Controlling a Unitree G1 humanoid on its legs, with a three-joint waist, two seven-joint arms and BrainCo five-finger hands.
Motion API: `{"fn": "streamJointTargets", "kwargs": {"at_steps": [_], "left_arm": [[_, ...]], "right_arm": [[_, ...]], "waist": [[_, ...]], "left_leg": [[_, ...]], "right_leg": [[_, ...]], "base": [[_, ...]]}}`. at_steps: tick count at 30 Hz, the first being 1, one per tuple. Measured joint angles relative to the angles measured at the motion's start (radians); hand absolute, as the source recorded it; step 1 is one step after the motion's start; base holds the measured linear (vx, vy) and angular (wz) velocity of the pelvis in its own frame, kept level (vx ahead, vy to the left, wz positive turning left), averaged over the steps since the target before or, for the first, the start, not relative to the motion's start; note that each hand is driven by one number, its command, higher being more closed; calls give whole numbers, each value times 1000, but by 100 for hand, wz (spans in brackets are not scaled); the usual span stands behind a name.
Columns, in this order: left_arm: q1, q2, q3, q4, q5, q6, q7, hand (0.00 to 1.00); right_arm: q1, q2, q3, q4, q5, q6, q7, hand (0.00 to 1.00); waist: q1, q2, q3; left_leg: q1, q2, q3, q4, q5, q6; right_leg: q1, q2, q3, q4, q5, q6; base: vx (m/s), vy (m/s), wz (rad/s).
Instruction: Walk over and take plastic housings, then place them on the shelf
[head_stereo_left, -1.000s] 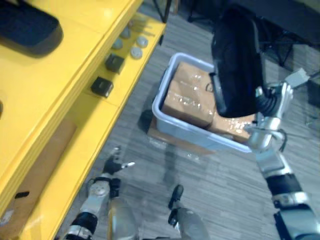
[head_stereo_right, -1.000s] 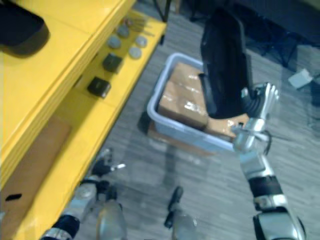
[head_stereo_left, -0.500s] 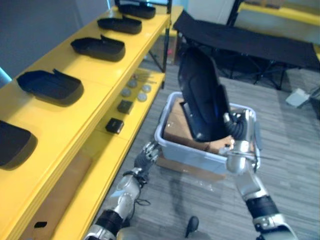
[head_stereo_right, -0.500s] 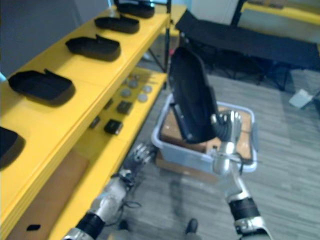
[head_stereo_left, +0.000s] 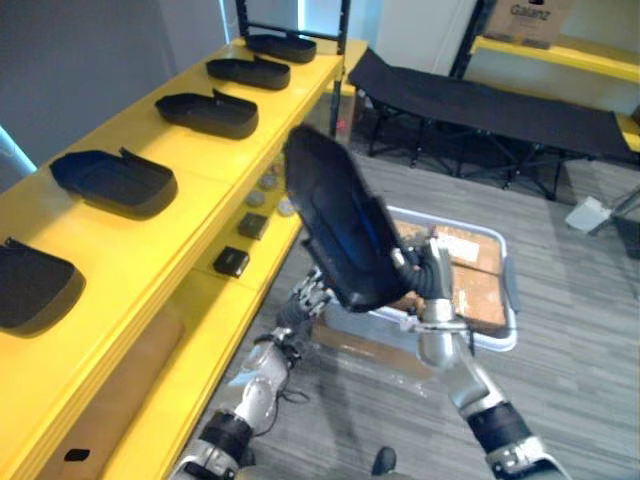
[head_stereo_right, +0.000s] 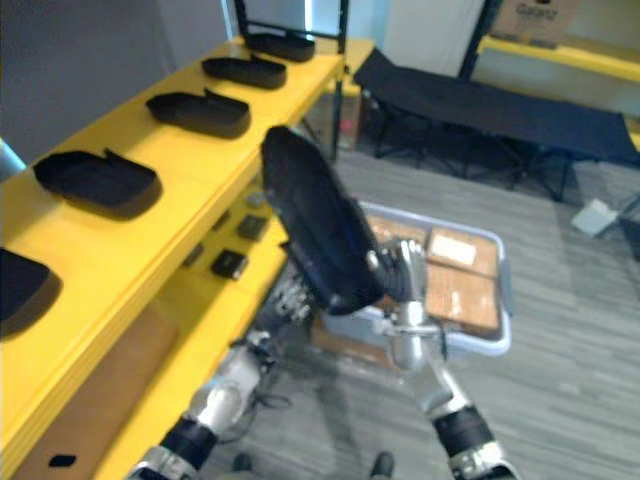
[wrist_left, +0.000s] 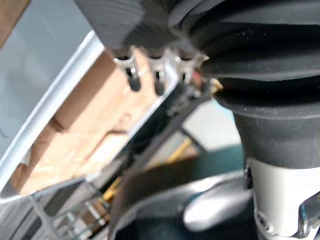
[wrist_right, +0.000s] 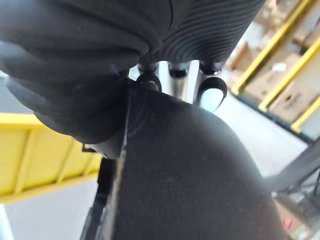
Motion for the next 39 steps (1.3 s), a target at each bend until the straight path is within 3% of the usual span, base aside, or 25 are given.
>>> {"fn": "streamJointTargets", "kwargs": {"at_steps": [4, 11, 12, 16, 29, 34, 35, 36, 38, 39], "left_arm": [[0, -9, -5, 1, -3, 1, -3, 0], [1, -5, -24, 1, -12, 1, 17, 0], [1, -5, -25, 1, -13, 0, 27, 100], [3, -5, -27, 1, -25, -3, 66, 100], [9, -6, -15, 25, -146, -9, 57, 100], [23, -6, -25, 43, -249, -7, 32, 100], [29, -6, -40, 47, -298, -39, 15, 100], [29, -6, -42, 47, -298, -45, 15, 100], [35, -6, -31, 38, -325, -49, 10, 100], [76, -35, 62, -77, -89, -167, 116, 100]], "right_arm": [[2, 7, 46, 0, -1, -12, 24, 100], [21, 12, 73, 21, 0, -15, 19, 100], [21, 12, 73, 29, 0, -16, 18, 100], [24, 14, 84, 55, 3, -17, 18, 100], [42, 18, 135, 62, 19, -27, -4, 100], [44, 19, 153, 63, 19, -29, -4, 100], [43, 26, 154, 64, 20, -35, -8, 100], [43, 27, 154, 64, 20, -35, -10, 0], [45, 39, 166, 61, 45, -57, -15, 0], [68, 52, 192, 48, 164, -145, 18, 0]], "waist": [[0, 4, -2], [1, 32, -29], [1, 34, -31], [1, 33, -32], [0, 19, -41], [0, 3, -51], [0, 3, -51], [0, 3, -51], [1, 3, -51], [4, 2, -51]], "left_leg": [[-1, 0, -1, 5, 0, 0], [-3, 0, -3, 6, 0, 1], [-3, 0, -3, 6, 0, 0], [-3, 0, -4, 7, 0, 1], [-3, 0, -16, 7, 0, 0], [-3, -1, -18, 7, 0, 0], [-3, -1, -18, 6, 0, 0], [-3, -1, -19, 6, 0, 0], [-3, -1, -19, 4, 0, 0], [-3, -1, -21, 6, 0, 0]], "right_leg": [[0, 0, 0, 0, 1, 0], [1, -1, -3, 0, 1, 0], [1, -1, -3, 0, 1, 0], [1, -2, -6, -1, 1, 0], [11, -2, -19, -1, 1, 0], [12, -2, -23, -2, -1, -2], [12, -3, -26, -1, -2, -3], [12, -3, -27, -1, -2, -3], [12, -3, -28, -1, -2, -3], [15, -3, -30, -1, -2, -3]], "base": [[0, 0, 0], [0, 0, 0], [0, 0, 0], [0, 0, 0], [0, 0, 2], [-4, 13, 2], [-7, 52, 2], [-1, 56, 2], [26, 39, 3], [22, 47, 4]]}}
